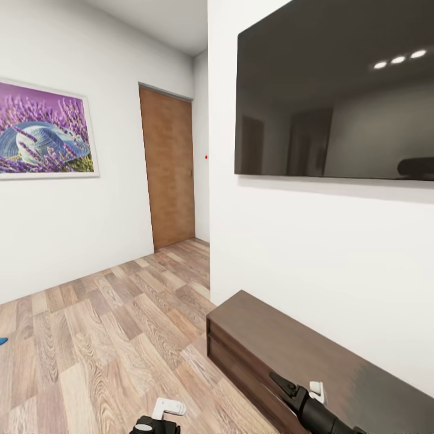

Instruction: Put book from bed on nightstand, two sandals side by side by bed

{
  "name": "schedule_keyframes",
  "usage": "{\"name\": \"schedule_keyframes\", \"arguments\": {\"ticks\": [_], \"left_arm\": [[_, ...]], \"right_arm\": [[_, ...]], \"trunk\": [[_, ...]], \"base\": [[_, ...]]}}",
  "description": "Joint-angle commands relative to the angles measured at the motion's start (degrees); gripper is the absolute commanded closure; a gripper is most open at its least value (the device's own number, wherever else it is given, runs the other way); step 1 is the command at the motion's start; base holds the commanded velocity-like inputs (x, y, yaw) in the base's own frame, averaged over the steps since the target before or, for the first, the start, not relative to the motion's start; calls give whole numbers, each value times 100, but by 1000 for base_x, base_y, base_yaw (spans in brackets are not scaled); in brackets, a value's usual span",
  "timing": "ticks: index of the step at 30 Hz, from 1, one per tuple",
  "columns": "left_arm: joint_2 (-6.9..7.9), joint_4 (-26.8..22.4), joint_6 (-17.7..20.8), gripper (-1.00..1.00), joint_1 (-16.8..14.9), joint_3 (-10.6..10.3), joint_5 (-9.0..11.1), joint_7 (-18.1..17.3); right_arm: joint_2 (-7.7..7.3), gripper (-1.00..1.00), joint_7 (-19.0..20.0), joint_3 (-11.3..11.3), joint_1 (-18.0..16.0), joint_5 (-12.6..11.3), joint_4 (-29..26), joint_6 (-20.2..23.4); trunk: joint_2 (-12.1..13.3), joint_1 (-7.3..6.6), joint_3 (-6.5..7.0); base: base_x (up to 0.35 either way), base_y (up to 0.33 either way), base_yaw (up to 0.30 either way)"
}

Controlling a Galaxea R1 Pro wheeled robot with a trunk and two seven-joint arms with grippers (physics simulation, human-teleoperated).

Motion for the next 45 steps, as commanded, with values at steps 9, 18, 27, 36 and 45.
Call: {"name": "schedule_keyframes", "arguments": {"ticks": [9, 18, 27, 36, 45], "left_arm": [[1, -9, 35, -100, -1, -27, 118, 31], [0, -9, 36, -100, -2, -24, 128, 30], [3, -9, 37, -100, -2, -21, 131, 31], [4, -9, 34, -100, 1, -21, 134, 30], [4, -9, 34, -100, 0, -21, 137, 30]], "right_arm": [[3, -100, -1, 6, -1, -51, -17, 49], [-7, -100, -8, -11, -1, -53, -13, 55], [-47, -100, 0, -17, -1, -1326, -37, 143], [-45, -100, -8, -20, -1, -1507, -41, 350], [-44, -100, -9, -17, -1, -1510, -33, 356]], "trunk": [[-365, 198, -168], [-726, 396, -329], [-1087, 593, -491], [-1448, 791, -653], [-1809, 989, -814]], "base": [[0, 0, 0], [0, 0, 0], [0, 0, 0], [0, 0, 0], [0, 0, 0]]}}
